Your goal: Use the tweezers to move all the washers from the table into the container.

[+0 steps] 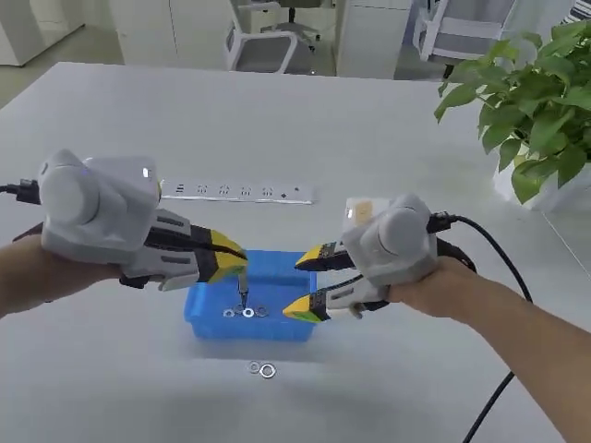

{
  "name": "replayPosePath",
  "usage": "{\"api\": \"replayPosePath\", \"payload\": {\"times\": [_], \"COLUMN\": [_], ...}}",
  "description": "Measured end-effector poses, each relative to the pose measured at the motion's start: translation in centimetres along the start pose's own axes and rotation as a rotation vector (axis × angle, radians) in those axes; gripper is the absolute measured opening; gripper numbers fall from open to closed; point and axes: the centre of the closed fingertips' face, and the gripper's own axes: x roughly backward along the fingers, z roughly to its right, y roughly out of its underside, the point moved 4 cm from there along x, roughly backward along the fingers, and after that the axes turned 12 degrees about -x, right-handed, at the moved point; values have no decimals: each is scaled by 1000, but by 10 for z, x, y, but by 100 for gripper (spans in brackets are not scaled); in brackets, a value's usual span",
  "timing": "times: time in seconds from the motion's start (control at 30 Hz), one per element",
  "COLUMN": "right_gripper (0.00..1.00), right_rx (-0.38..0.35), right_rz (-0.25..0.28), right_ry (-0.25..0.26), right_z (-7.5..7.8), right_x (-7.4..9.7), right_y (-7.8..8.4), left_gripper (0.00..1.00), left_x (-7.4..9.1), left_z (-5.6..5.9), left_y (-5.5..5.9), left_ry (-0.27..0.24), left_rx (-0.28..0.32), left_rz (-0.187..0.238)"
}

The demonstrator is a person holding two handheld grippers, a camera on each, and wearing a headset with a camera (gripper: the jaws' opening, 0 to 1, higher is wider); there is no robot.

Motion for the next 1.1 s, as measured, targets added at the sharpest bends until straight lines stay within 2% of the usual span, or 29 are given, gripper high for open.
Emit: {"api": "replayPosePath", "payload": {"times": [0.2,0.67,1.1], "right_gripper": [46,58,75], "right_rx": [-19,-76,-125], "right_rz": [7,11,27], "right_ry": [31,67,91], "right_z": [-3,-14,-23], "right_x": [12,24,29], "right_y": [7,22,31], "left_gripper": [6,6,6], "left_x": [2,6,-1], "left_z": [5,20,36], "left_y": [-5,-13,-6], "left_ry": [12,59,110], "left_rx": [-10,-29,-34], "left_rz": [7,29,47]}}
